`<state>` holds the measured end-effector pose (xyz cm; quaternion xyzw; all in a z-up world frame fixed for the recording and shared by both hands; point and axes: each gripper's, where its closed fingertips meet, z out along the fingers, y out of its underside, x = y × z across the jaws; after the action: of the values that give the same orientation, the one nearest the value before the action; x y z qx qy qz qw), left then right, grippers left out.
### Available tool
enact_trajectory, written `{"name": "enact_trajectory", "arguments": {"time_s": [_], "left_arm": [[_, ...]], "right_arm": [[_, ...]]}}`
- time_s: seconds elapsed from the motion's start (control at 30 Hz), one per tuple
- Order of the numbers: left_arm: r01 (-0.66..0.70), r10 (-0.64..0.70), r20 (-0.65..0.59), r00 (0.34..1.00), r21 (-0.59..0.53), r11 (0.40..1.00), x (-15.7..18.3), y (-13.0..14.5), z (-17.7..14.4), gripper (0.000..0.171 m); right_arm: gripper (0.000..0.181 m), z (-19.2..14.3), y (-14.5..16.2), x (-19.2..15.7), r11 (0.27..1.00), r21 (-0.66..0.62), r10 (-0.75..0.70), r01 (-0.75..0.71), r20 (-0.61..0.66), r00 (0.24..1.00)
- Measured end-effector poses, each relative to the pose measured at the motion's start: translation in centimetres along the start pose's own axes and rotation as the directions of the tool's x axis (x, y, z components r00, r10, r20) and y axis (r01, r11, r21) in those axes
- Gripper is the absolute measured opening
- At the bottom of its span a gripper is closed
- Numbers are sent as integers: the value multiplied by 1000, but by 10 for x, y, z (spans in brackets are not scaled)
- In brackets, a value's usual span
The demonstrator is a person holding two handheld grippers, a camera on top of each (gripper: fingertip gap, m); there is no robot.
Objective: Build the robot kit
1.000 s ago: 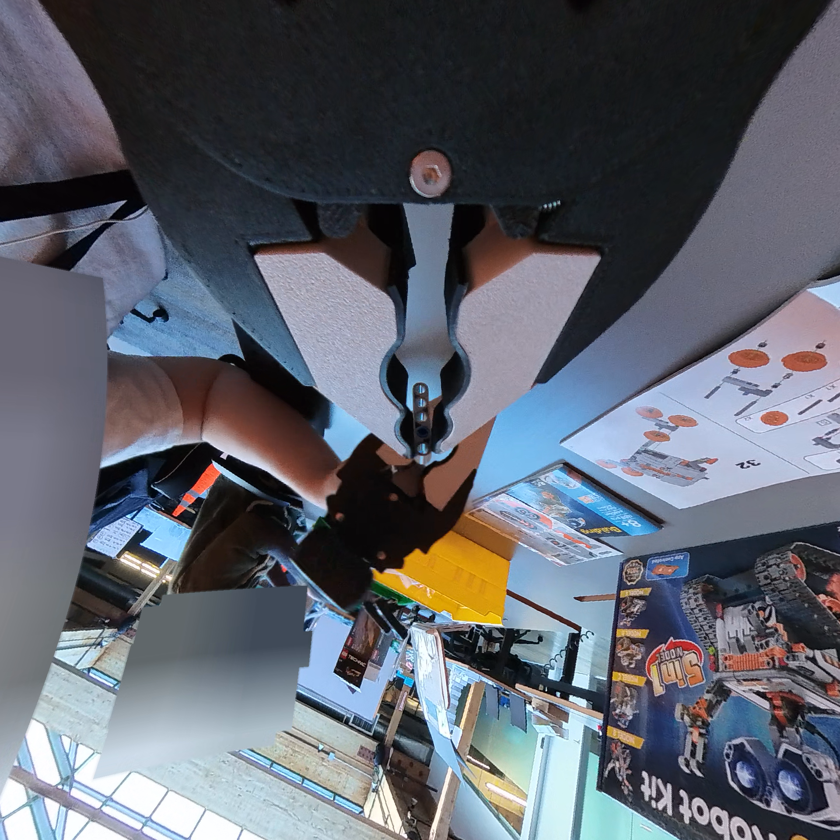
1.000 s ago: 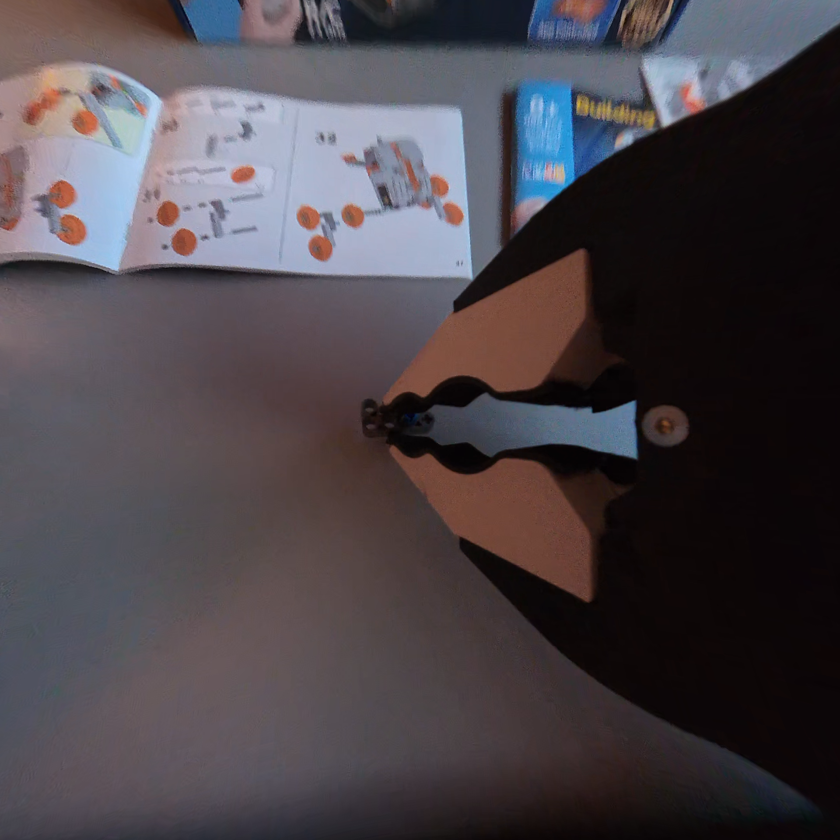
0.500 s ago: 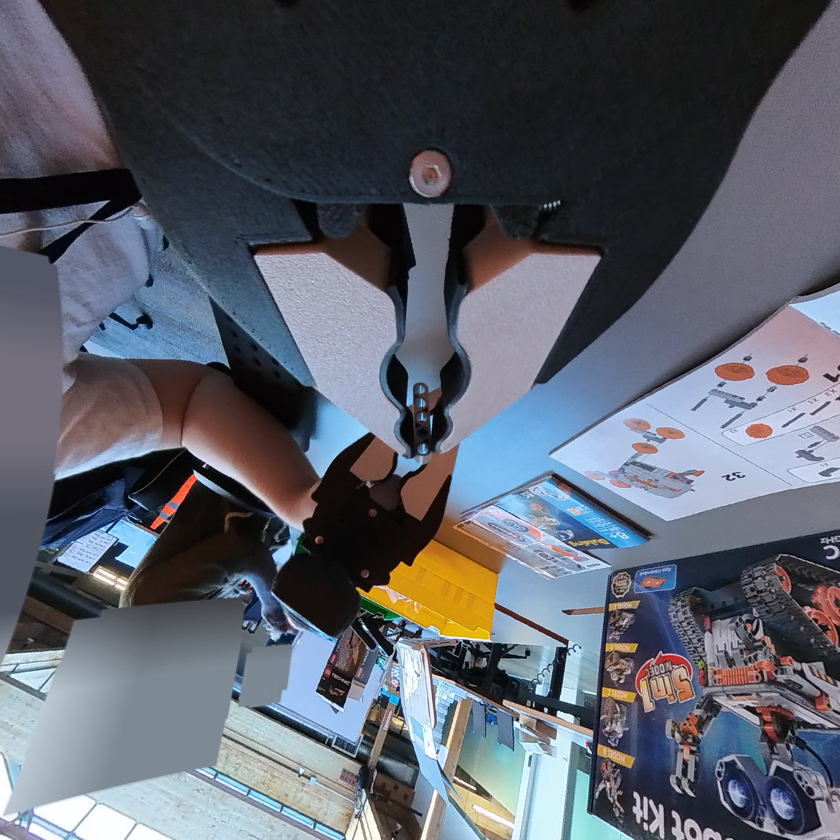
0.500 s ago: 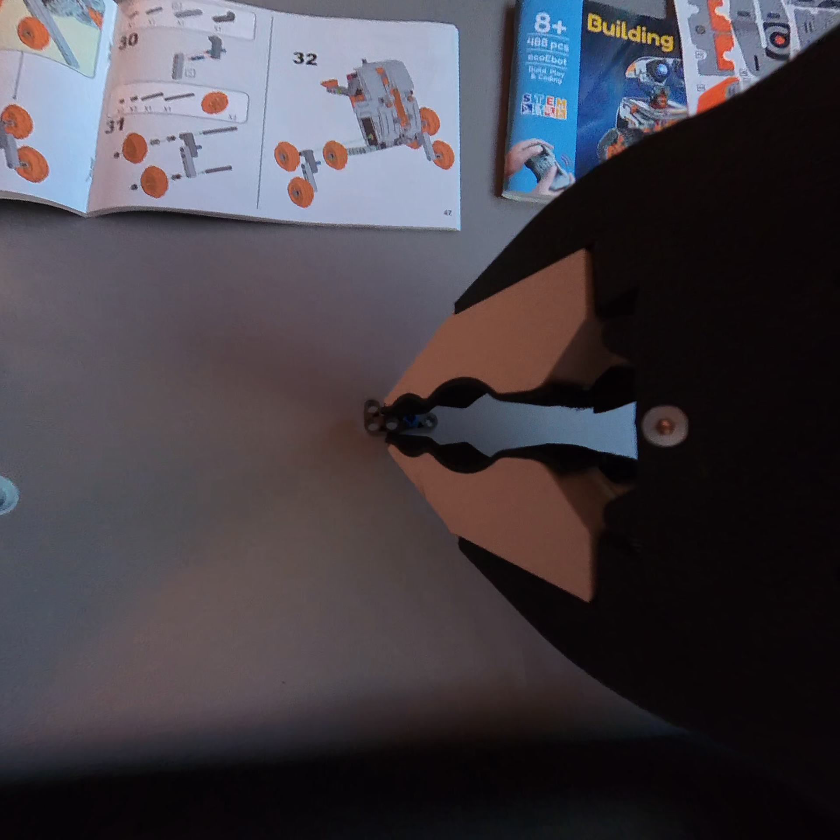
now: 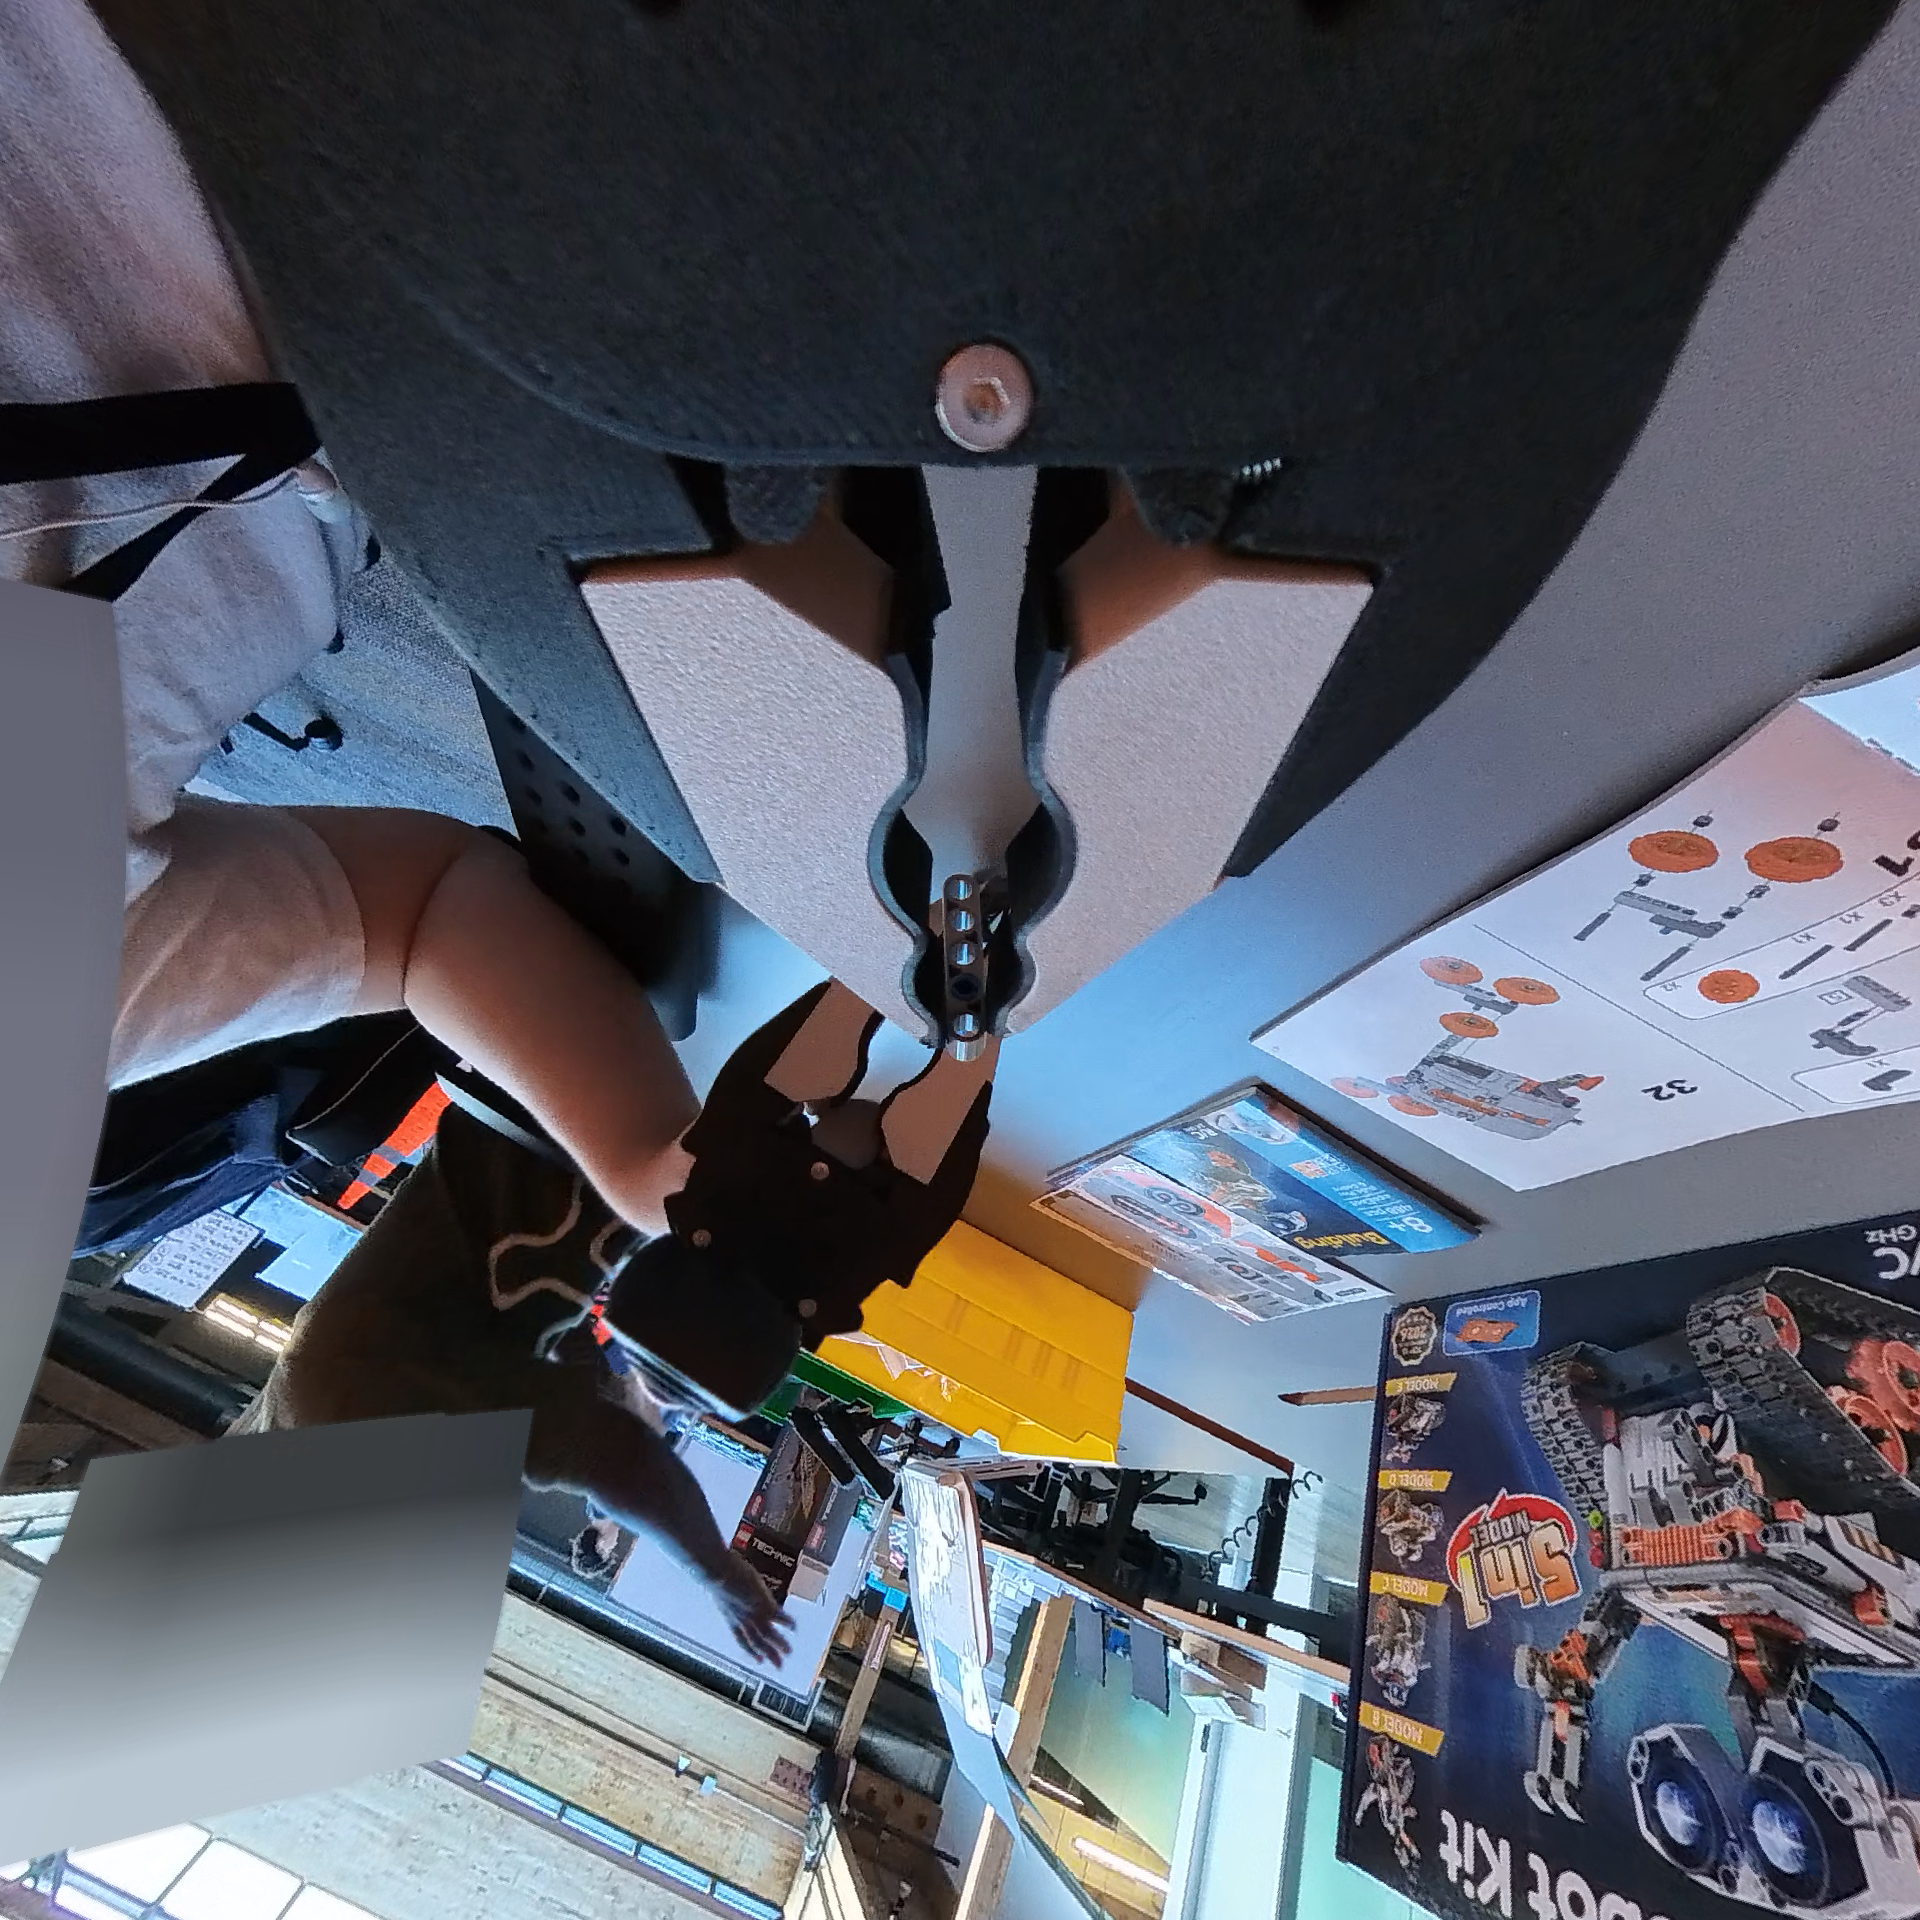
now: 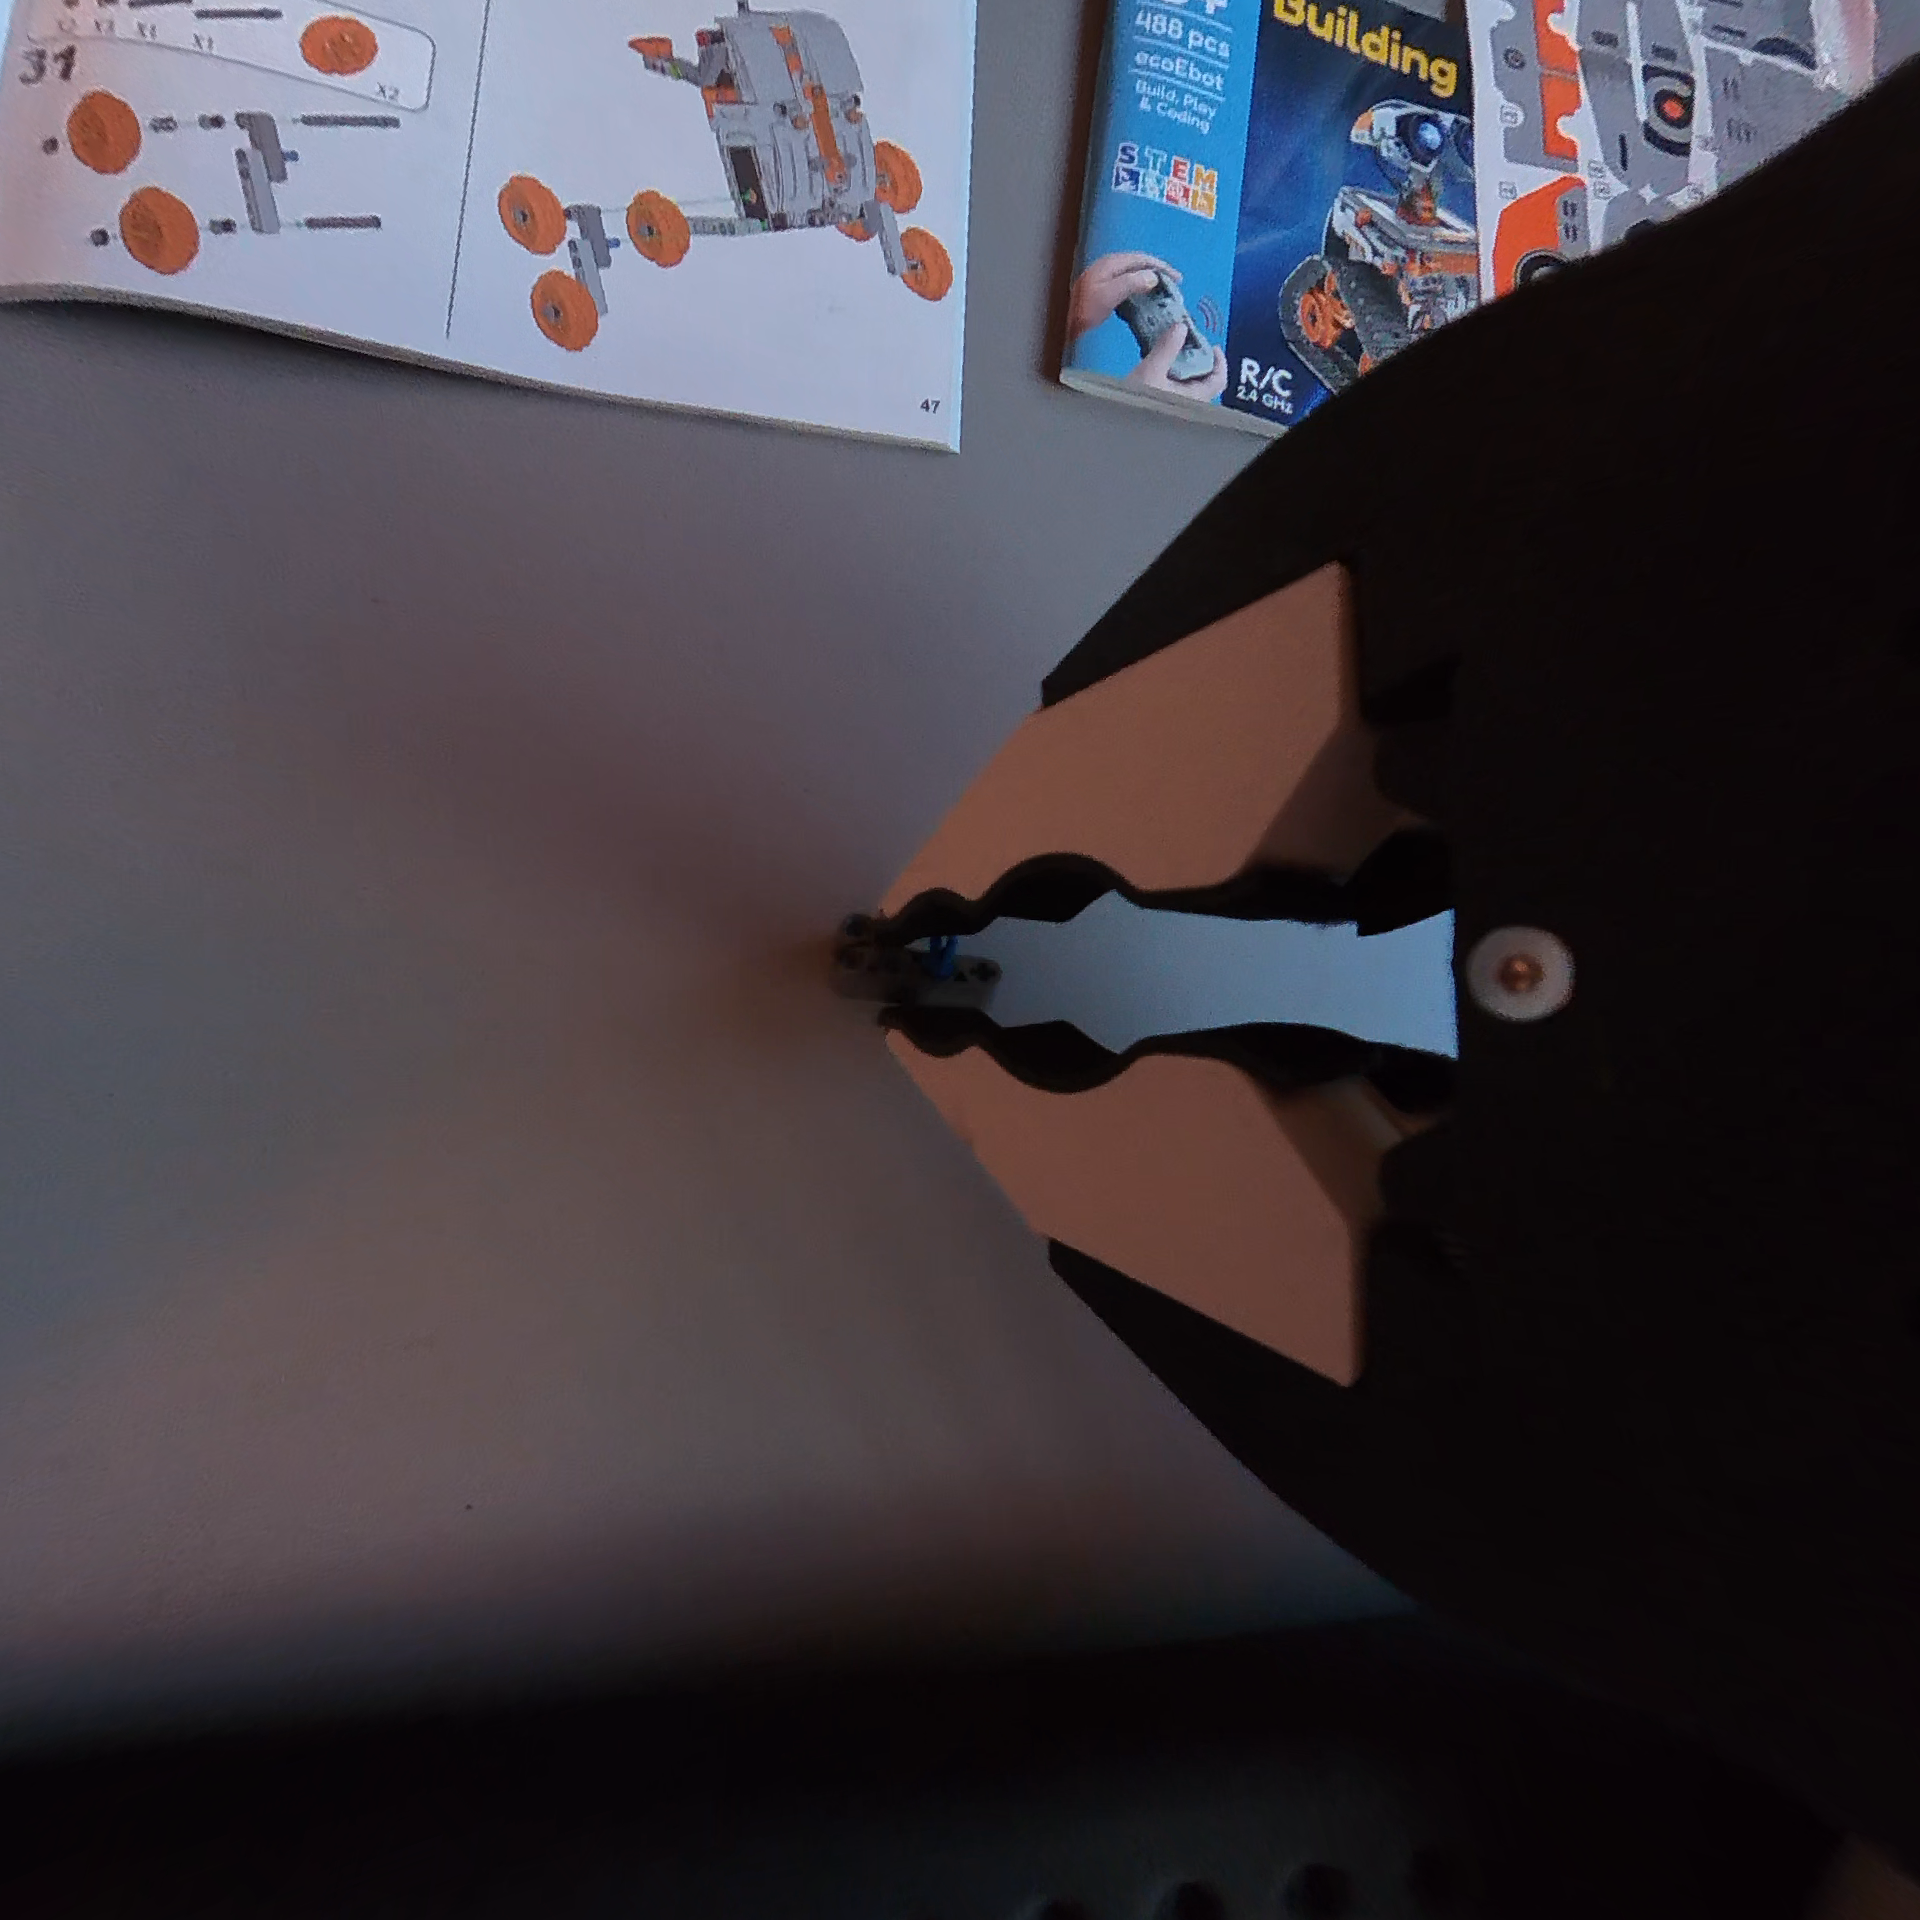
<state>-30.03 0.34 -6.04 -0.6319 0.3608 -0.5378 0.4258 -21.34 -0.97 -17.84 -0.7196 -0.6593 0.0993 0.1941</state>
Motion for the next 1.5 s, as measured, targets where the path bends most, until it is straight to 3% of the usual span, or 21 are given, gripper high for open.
{"name": "enact_trajectory", "arguments": {"time_s": [0.17,0.27,0.33,0.43,0.57,0.83,1.07,1.5], "left_arm": [[1,-1,0,1000,-5,1000,0,1,1,5],[9,-9,6,1000,-22,1000,-2,5,2,5],[29,-28,25,999,-40,999,-6,9,4,5],[84,-81,56,995,-49,995,-14,14,4,5],[163,-163,39,986,5,987,-16,8,4,5],[175,-177,66,982,44,984,-23,5,6,5],[164,-170,46,984,107,981,-20,-4,5,5],[96,-116,96,989,192,977,-24,-17,7,5]], "right_arm": [[11,-1,-4,-3,999,32,16,-17,34,999],[10,-9,-33,8,946,256,170,-201,135,976],[9,-22,-61,22,797,450,297,-403,289,910],[9,-39,-81,44,536,568,392,-625,488,780],[8,-53,-101,48,377,591,370,-713,610,701],[9,-65,-125,48,245,633,342,-735,653,676],[9,-72,-135,52,191,736,408,-650,542,734],[9,-75,-132,63,0,720,455,-694,618,641]]}}
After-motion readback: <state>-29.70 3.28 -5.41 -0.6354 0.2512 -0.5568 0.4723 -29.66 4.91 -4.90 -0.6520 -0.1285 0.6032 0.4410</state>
